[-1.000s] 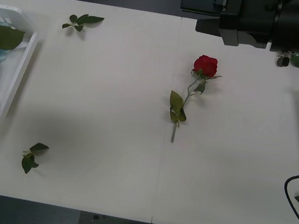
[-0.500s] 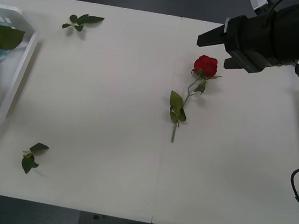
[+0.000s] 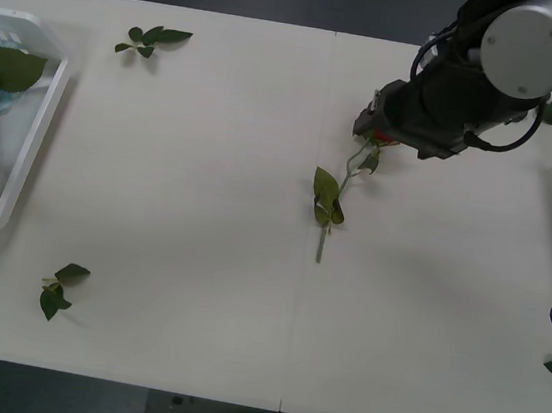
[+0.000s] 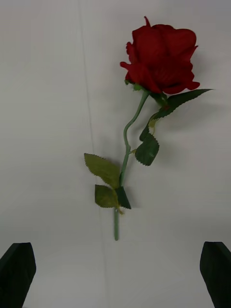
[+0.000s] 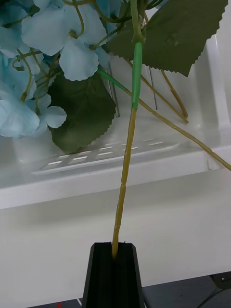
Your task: Put the red flowers into the right box and the blue flowers into the left box
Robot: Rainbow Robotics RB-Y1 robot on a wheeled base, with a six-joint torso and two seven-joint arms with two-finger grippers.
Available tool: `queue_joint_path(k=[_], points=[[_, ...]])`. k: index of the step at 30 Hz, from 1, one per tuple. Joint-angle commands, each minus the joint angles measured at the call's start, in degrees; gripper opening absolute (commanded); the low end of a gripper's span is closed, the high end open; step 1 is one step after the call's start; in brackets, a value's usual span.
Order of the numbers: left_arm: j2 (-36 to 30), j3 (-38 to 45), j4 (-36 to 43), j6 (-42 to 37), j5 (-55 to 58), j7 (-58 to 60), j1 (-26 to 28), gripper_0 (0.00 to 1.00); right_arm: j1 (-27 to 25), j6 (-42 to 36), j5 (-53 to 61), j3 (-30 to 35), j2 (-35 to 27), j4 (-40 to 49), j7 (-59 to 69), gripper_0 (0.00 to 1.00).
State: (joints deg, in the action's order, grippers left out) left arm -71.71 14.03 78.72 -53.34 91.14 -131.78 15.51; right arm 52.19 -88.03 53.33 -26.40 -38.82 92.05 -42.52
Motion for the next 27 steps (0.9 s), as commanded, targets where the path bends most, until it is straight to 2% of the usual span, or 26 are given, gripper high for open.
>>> queue_joint_path(k=[1, 7, 15, 17, 18, 23, 25, 26, 27], points=[[-1.07, 1.44, -0.41, 1.57, -2.37, 0.38, -1.36, 0.0, 3.27, 3.13, -3.23, -2.43, 2.88, -6.0, 3.23, 1.0], [0.34, 1.44, -0.5, 3.33, -6.32, 0.29, -1.36, 0.01, 3.97, 7.09, -9.03, -5.15, 6.74, -12.86, 2.88, 1.0], [0.78, 1.44, -1.38, 4.65, -5.53, -0.06, -1.36, 0.19, 4.06, 12.1, -14.74, -7.17, 10.26, -19.62, 2.44, 1.0], [0.78, 1.52, -1.9, 4.82, -3.33, -0.94, -1.36, 0.36, 4.06, 14.2, -16.33, -7.79, 11.31, -22.09, 2.35, 1.0], [0.78, 1.44, -2.08, 4.91, -2.28, -1.9, -1.36, 0.42, 3.97, 15.0, -16.85, -8.05, 11.58, -22.88, 2.35, 1.0], [0.78, 1.44, -5.16, 5.08, 10.03, -8.67, -1.36, 0.63, 3.97, 17.9, -19.14, -8.31, 13.51, -26.83, 2.26, 1.0], [0.78, 1.44, -6.56, 4.47, 16.0, -12.45, -1.36, 0.73, 3.97, 18.95, -20.11, -8.31, 14.21, -28.15, 2.09, 1.0], [0.78, 1.52, -7.53, 3.06, 20.13, -15.09, -1.45, 0.82, 3.97, 19.92, -20.9, -8.31, 14.83, -29.29, 2.09, 1.0], [0.69, 1.79, -7.88, 2.1, 22.07, -16.76, -1.62, 0.86, 4.06, 20.53, -21.34, -8.31, 15.18, -30.0, 2.09, 1.0]])
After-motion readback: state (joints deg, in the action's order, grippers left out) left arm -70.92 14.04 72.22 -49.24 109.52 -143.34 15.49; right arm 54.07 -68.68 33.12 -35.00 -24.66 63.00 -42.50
